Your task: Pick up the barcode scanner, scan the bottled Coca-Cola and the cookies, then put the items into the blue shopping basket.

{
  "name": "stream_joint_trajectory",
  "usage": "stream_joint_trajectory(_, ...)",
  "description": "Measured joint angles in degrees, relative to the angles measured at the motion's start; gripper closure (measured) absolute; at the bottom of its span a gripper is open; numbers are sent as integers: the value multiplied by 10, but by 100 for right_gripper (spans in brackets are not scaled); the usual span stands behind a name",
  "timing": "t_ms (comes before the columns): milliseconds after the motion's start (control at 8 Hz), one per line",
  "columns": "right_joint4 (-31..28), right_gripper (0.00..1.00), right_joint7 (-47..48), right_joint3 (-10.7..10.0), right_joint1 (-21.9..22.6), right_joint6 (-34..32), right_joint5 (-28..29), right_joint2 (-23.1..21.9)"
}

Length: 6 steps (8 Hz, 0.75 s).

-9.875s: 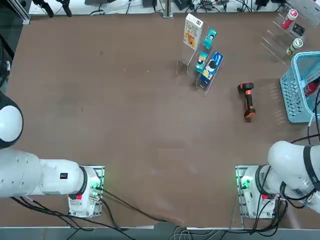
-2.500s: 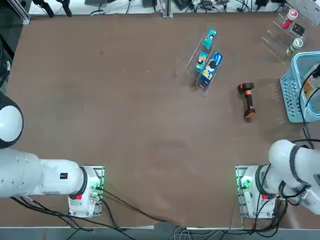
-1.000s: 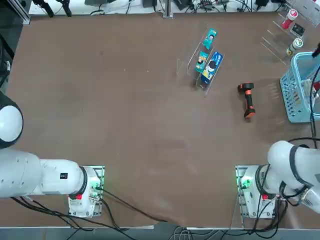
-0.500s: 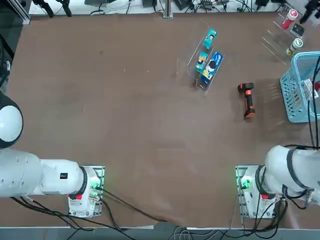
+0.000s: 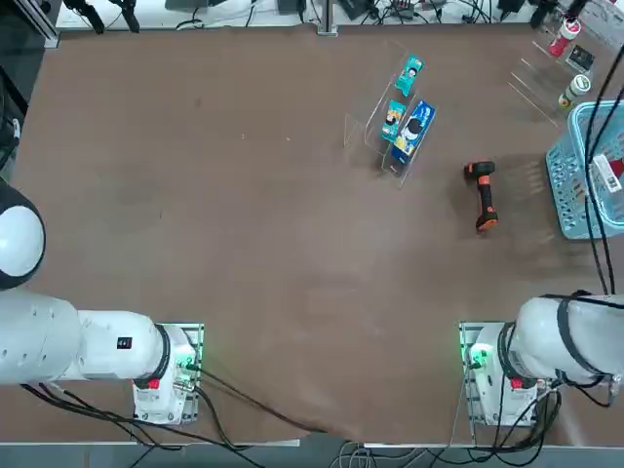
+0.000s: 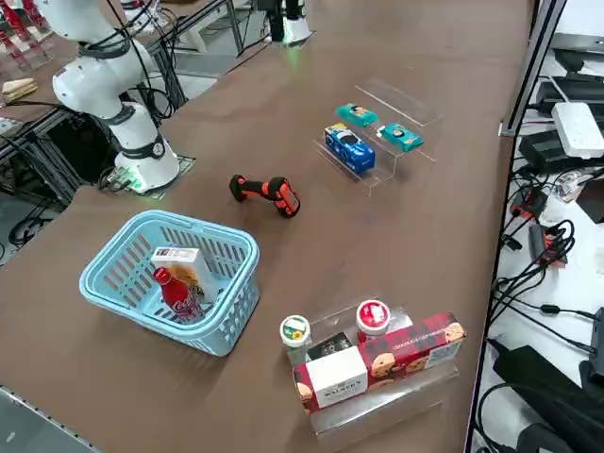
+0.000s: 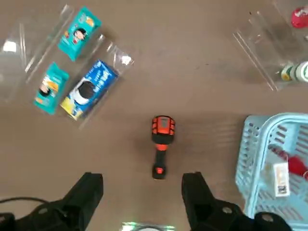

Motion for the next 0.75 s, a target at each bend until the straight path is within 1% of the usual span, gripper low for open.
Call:
stream_joint_trajectory(125,7,0,12,-2,0,-3,0,0)
stream_joint_trajectory(375,8,0,13,-17,-1,-21,0,4)
stream_joint_trajectory(500,9,0,18,-33,8,-32,0,6)
stream_joint_trajectory(625,8,0,23,-69,39,-38,0,7)
stream_joint_trajectory(750,9,0,26,-111,78,-40,0,7)
